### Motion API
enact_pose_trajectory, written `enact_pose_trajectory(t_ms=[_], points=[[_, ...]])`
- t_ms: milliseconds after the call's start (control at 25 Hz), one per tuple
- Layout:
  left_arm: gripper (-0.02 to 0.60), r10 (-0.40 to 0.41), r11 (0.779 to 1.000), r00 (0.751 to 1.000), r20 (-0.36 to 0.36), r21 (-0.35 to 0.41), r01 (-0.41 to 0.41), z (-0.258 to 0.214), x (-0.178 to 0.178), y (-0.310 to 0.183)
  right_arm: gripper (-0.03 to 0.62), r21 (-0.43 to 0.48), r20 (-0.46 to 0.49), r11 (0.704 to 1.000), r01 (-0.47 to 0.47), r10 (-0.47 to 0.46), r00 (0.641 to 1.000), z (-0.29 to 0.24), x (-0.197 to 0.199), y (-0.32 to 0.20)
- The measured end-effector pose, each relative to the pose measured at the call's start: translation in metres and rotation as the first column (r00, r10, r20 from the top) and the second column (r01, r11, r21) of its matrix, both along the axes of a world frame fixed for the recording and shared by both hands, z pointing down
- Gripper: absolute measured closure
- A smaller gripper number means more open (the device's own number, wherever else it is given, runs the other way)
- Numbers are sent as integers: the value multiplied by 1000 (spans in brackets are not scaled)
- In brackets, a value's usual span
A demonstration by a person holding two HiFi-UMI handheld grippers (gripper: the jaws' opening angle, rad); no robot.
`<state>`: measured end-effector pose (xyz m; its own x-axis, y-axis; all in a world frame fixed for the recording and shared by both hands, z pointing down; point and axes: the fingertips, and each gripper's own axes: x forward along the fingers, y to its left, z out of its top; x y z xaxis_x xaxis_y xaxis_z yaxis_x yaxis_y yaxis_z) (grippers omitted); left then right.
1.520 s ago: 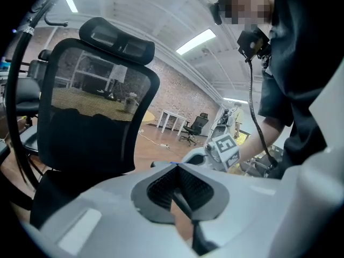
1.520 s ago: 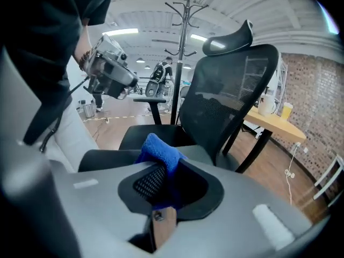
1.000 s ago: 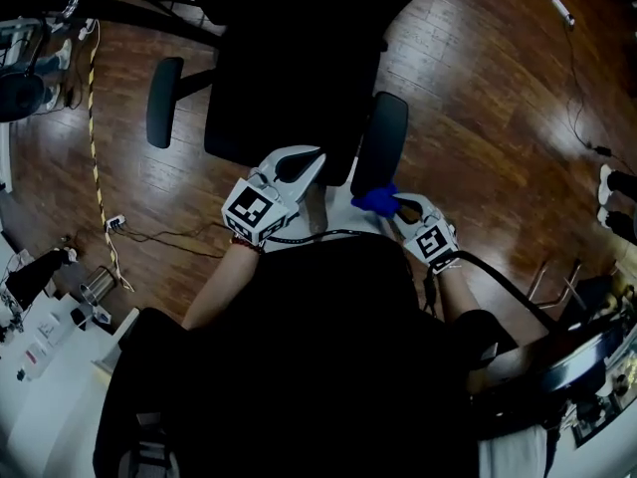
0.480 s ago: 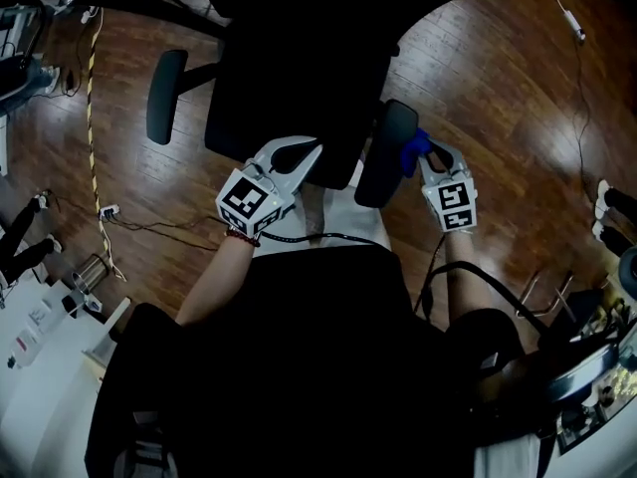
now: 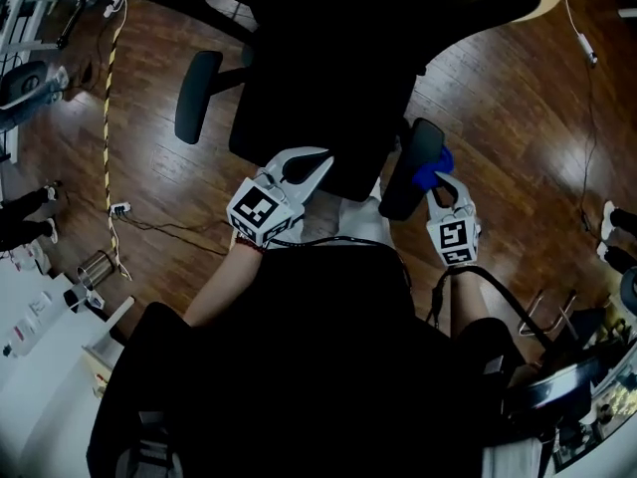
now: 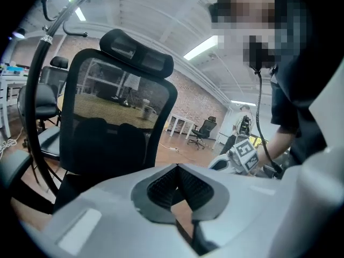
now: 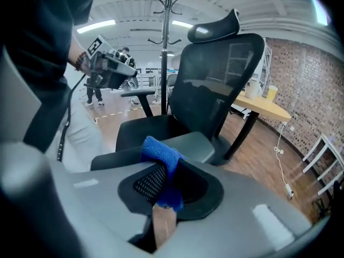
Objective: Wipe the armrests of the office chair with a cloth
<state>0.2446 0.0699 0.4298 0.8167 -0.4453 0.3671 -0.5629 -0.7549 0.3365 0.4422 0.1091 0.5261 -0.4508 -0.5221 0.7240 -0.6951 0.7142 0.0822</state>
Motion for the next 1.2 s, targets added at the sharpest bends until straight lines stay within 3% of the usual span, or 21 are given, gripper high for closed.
enact_pose_trajectory(t_ms=[200,280,360,440,520,600,720,800,840,920,1000,1080,1160,1200], points=[[575,134,990,990,-35,-31,-135,3,-51,-10,546,-52,-19,994,-101,100,995,-2,-62,37],[575,240,971,968,-77,-1,-241,-5,-67,-14,546,-60,-14,985,-164,164,986,-2,-90,48],[575,414,910,905,-93,62,-410,-11,-87,-12,546,-60,9,959,-278,279,960,-3,-130,63],[575,556,831,825,-102,94,-549,-12,-110,-12,546,-15,53,889,-458,458,887,-4,-172,70],[575,609,793,783,-131,108,-599,-14,-126,-27,546,70,132,760,-646,635,761,-8,-198,55],[575,624,781,764,-164,145,-607,-22,-133,-47,546,139,255,589,-796,756,603,-14,-208,32],[575,653,757,728,-209,175,-629,-30,-148,-51,546,151,435,317,-936,829,351,-16,-212,16],[575,677,736,703,-218,185,-651,-22,-153,-50,546,140,482,169,-975,849,217,-2,-198,9],[575,677,736,698,-234,195,-649,-20,-152,-54,546,156,481,119,-981,858,181,6,-184,-1],[575,676,736,687,-264,220,-640,-17,-153,-56,546,221,455,61,-973,876,158,20,-161,-24],[575,699,715,667,-256,250,-653,-9,-152,-49,546,252,439,-3,-968,891,112,39,-135,-36],[575,715,699,652,-253,248,-671,6,-146,-44,546,196,475,-123,-973,880,-16,66,-102,-35],[575,710,702,646,-280,210,-680,17,-143,-41,546,114,537,-264,-958,828,-164,86,-74,-25],[575,710,700,642,-288,198,-686,21,-144,-40,546,90,561,-314,-945,800,-212,90,-64,-20]])
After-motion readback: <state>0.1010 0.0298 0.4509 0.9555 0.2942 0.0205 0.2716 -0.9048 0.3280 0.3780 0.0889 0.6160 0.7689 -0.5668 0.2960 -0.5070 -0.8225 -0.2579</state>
